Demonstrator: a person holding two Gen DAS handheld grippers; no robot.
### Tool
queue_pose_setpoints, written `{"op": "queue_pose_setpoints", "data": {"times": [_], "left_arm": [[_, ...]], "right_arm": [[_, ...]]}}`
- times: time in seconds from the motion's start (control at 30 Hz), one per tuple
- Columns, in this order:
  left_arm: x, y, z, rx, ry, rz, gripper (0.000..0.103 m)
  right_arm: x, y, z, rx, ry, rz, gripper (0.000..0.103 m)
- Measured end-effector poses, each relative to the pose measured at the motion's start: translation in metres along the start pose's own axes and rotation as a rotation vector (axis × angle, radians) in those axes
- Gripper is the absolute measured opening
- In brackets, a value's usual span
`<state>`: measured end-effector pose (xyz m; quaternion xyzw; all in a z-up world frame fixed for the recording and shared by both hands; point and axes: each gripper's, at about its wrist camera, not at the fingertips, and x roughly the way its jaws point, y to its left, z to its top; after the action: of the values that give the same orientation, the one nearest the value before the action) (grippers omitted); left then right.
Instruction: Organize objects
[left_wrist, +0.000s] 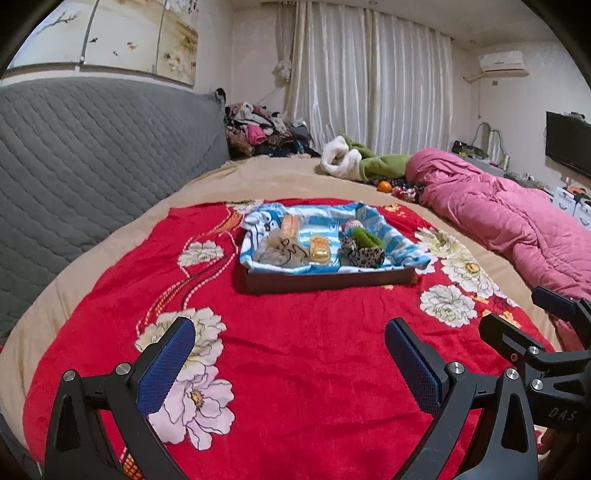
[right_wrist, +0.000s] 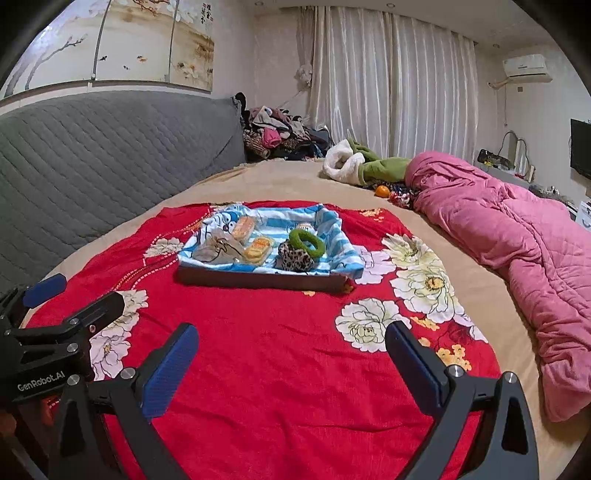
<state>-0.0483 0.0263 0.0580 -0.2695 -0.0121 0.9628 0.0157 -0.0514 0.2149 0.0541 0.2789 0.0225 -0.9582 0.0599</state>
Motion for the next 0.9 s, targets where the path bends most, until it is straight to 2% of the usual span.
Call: {"op": "queue_pose_setpoints", "data": {"times": [0.9], "left_arm": [[0.063, 0.005, -0.033, -0.006, 0.11, 0.016, 0.103]], "right_arm": [[0.054, -0.012, -0.037, 0.028, 0.103, -0.009, 0.102]]}}
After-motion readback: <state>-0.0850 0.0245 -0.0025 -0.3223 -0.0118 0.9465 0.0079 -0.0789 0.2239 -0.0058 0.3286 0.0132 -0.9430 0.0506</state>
